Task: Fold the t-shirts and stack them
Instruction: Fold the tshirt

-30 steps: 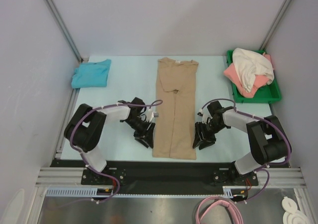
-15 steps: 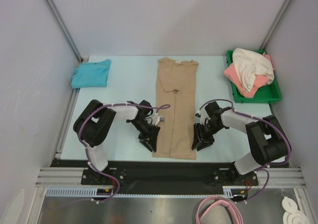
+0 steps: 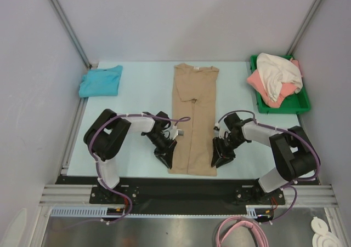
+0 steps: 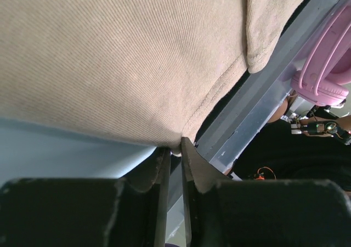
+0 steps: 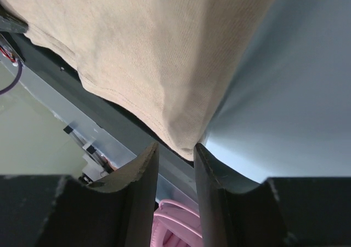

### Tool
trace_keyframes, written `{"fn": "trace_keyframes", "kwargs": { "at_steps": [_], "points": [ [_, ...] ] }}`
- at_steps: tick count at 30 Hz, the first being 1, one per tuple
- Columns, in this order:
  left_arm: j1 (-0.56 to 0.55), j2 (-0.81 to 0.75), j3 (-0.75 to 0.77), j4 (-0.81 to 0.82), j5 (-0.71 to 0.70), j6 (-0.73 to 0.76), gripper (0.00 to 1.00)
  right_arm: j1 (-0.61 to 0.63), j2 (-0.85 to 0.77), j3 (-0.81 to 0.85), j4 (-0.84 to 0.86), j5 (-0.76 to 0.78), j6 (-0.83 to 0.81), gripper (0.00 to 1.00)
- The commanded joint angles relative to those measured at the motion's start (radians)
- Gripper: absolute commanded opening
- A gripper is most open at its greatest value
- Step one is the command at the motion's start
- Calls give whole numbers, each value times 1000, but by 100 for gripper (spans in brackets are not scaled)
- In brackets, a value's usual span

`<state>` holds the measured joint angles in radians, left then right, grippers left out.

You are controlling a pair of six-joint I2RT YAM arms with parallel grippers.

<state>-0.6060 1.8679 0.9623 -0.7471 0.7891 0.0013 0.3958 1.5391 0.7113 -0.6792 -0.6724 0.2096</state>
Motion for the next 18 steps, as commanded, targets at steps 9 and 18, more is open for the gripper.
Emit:
{"fn": "trace_keyframes", "kwargs": {
  "at_steps": [9, 18],
  "points": [
    [-6, -59, 6, -14, 12, 29, 1, 28, 62, -1, -6, -26, 14, 34],
    [-6, -61, 16, -20, 27, 35, 0, -18, 82, 10, -31, -9, 14, 33]
  ]
}}
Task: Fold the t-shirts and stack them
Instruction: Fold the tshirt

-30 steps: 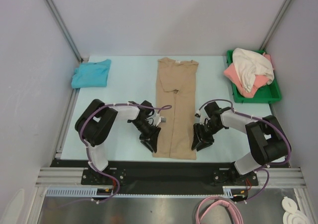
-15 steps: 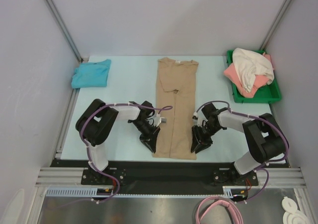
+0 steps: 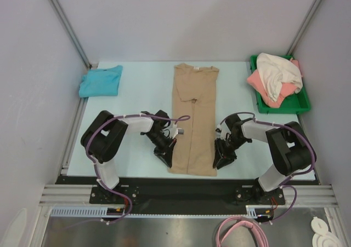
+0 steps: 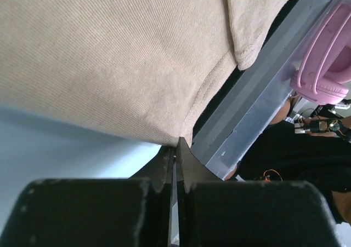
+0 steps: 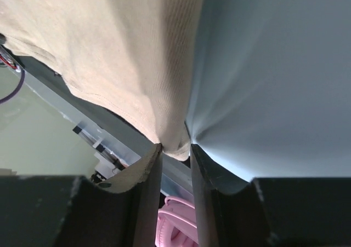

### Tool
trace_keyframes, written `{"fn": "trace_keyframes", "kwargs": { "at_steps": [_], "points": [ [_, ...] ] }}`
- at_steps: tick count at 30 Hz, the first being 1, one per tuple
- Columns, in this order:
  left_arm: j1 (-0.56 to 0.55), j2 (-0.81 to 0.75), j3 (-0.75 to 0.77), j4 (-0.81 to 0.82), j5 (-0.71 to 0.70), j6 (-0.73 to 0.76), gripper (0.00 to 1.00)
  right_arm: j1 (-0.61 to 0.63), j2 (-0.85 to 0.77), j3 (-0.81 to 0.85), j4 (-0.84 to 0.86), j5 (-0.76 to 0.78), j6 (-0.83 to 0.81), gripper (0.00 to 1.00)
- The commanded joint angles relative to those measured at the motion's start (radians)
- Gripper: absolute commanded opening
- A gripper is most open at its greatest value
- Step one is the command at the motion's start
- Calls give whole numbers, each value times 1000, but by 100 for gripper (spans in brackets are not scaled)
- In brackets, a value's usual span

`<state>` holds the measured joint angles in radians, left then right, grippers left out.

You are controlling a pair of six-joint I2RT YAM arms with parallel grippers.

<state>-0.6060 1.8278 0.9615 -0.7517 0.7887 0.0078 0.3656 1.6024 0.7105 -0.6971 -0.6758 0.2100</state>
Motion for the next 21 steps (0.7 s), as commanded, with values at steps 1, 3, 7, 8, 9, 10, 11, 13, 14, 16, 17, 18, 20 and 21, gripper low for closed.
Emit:
{"fn": "trace_keyframes", "kwargs": {
  "at_steps": [1, 3, 7, 8, 9, 10, 11, 13, 14, 16, 17, 18, 20, 21],
  "points": [
    [-6, -18, 20, -17, 32, 34, 0, 18, 27, 10, -12, -13, 14, 32],
    [-6, -12, 28, -17, 38, 34, 1, 36, 36, 12, -7, -24, 2, 28],
    [-6, -16, 32, -17, 43, 34, 0, 49, 45, 23, -15, -51, -15, 29],
    [-6, -16, 33, -17, 44, 37, 0, 50, 42, 24, -16, -54, -18, 26],
    [-6, -16, 34, -18, 43, 38, 0, 52, 37, 29, -15, -59, -23, 13],
    [-6, -16, 34, -20, 41, 40, 0, 53, 34, 33, -18, -56, -26, 13],
    [-5, -18, 37, -21, 38, 41, 1, 52, 30, 38, -24, -54, -29, 2],
    [-3, -24, 43, -29, 26, 52, 0, 47, 5, 58, -33, -39, -40, 0],
    [6, -27, 54, -32, 20, 55, 1, 41, -4, 67, -44, -34, -46, 0],
    [23, -36, 72, -43, -5, 66, 0, 23, -41, 96, -51, -42, -61, 0],
    [44, -39, 95, -46, -12, 72, 0, 19, -56, 107, -53, -39, -75, 0],
    [54, -44, 109, -51, -28, 77, 0, 12, -74, 125, -53, -39, -86, 0],
    [86, -64, 152, -63, -55, 84, 1, 10, -122, 153, -76, -45, -115, 0],
    [95, -76, 167, -70, -57, 89, 0, 9, -137, 179, -84, -38, -132, 0]
  ]
}}
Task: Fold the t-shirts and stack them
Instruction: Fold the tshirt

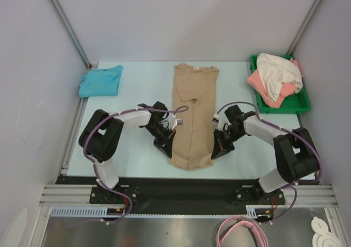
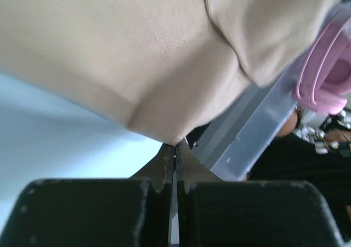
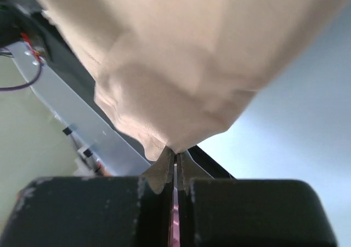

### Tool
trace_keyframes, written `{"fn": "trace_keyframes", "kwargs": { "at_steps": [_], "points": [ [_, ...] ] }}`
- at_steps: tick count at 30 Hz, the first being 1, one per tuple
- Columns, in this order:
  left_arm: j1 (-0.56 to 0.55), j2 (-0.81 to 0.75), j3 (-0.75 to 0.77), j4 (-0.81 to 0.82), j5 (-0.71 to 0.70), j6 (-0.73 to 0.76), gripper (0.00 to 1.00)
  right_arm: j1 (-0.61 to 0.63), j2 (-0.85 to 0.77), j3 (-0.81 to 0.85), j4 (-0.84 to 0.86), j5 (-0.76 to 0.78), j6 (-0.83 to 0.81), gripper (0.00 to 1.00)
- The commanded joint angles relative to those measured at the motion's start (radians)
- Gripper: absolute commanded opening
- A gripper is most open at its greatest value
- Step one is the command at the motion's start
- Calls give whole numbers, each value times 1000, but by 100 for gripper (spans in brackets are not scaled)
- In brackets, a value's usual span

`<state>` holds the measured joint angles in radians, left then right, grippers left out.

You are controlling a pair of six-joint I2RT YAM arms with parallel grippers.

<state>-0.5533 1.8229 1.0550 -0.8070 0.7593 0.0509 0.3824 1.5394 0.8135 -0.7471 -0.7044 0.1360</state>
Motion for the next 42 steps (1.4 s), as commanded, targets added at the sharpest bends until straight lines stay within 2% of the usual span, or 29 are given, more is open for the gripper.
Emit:
{"fn": "trace_keyframes", "kwargs": {
  "at_steps": [1, 8, 14, 20, 25, 34, 42],
  "points": [
    [49, -76, 92, -38, -31, 64, 0, -13, -115, 82, -38, -6, -58, 0],
    [76, -116, 244, -104, -69, 106, 0, -95, -220, 102, -49, -10, -61, 0],
    [88, -79, 347, -119, -106, 104, 0, -109, -207, 168, -12, -7, -81, 0],
    [118, -25, 413, -57, -147, 101, 0, -129, -30, 335, -28, 5, -154, 0],
    [127, 68, 506, -23, -198, 110, 1, -166, 48, 358, 119, 49, -159, 0],
    [164, 239, 691, 20, -259, 106, 0, -223, 200, 420, 264, 92, -205, 0],
    [222, 393, 870, 46, -267, 53, 0, -237, 392, 643, 316, 100, -194, 0]
  ]
}}
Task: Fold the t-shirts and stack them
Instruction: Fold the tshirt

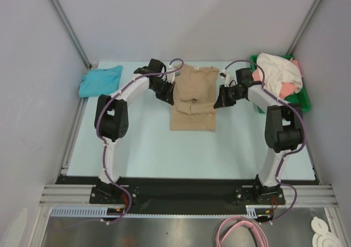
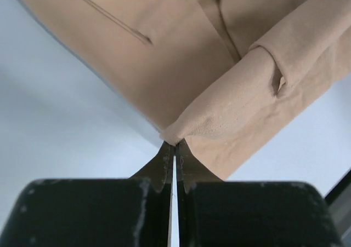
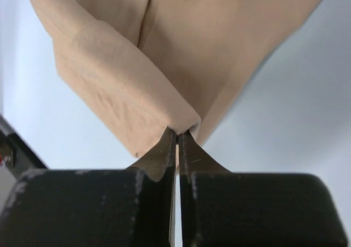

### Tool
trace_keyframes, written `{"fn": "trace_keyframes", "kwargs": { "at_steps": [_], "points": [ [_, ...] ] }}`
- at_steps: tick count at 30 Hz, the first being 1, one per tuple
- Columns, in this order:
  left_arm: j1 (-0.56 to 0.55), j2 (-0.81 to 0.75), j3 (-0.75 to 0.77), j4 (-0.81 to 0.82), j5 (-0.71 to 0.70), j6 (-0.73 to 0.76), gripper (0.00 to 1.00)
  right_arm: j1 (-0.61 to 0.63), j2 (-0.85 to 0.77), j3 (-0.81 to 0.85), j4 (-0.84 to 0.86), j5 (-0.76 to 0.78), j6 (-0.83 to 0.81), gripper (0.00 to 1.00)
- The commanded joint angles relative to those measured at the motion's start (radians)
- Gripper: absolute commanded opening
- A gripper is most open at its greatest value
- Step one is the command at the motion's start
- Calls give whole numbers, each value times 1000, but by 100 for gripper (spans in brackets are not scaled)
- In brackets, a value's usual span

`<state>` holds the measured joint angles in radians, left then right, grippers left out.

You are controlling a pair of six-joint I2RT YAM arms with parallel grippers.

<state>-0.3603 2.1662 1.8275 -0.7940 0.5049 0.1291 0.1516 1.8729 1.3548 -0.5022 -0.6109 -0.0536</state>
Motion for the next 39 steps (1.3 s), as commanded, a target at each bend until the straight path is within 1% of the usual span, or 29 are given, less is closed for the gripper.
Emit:
{"fn": "trace_keyframes", "kwargs": {
  "at_steps": [1, 2, 3, 4, 5, 6, 7, 8, 9, 10, 11, 12, 14, 15, 16, 17, 20, 22, 26, 32, 35, 36, 38, 39],
  "points": [
    [32, 67, 119, 30, -9, -32, 0, -6, 112, 136, 65, 5, -2, 0],
    [37, 84, 166, 30, -8, -32, 1, -7, 136, 168, 50, -1, -2, 5],
    [37, 116, 199, 23, -11, -31, 6, -7, 159, 199, 28, -9, -12, 13],
    [37, 133, 232, -8, -17, -16, 20, -9, 181, 252, -20, -9, -12, 23],
    [37, 141, 283, -36, 16, 1, 28, -17, 198, 265, -41, -13, -11, 38],
    [37, 127, 283, -48, 24, 13, 35, -24, 192, 265, -54, -47, -12, 40],
    [37, 103, 264, -31, 23, 4, 40, -33, 177, 223, -52, -58, -9, 42],
    [43, 68, 172, -8, 44, -2, 46, -44, 114, 175, -33, -69, -2, 45],
    [44, -15, 117, 16, 43, -14, 54, -69, 77, 129, -10, -93, 4, 46],
    [44, -54, 60, 63, 25, -20, 57, -78, 42, 88, 20, -107, 1, 46],
    [46, -89, -41, 74, 9, -25, 57, -87, -28, 8, 24, -112, -3, 46],
    [46, -135, -83, 73, 6, -31, 57, -96, -53, -20, 18, -124, -11, 46],
    [46, -146, -155, 27, 6, -39, 56, -95, -90, -62, -47, -124, -44, 46],
    [46, -134, -171, -28, 42, -43, 55, -92, -96, -78, -77, -134, -58, 46],
    [46, -125, -186, -48, 69, -45, 56, -90, -92, -80, -138, -141, -72, 46],
    [47, -117, -215, -60, 98, -45, 55, -89, -86, -82, -162, -142, -92, 46],
    [52, -108, -278, -19, 155, -71, 58, -87, -64, -97, -179, -145, -101, 46],
    [52, -89, -275, -7, 167, -77, 59, -80, -45, -108, -174, -145, -101, 46],
    [52, -42, -238, -31, 211, -82, 61, -75, 2, -106, -182, -155, -101, 47],
    [52, 7, -218, -36, 253, -85, 61, -70, 55, -118, -142, -151, -97, 47],
    [52, 37, -206, -43, 285, -88, 56, -64, 94, -108, -134, -167, -91, 47],
    [52, 49, -205, -50, 303, -88, 53, -60, 107, -103, -137, -165, -92, 47],
    [52, 56, -205, -51, 313, -86, 50, -57, 117, -99, -130, -165, -89, 47],
    [52, 64, -201, -54, 319, -82, 47, -53, 129, -89, -131, -171, -91, 47]
  ]
}}
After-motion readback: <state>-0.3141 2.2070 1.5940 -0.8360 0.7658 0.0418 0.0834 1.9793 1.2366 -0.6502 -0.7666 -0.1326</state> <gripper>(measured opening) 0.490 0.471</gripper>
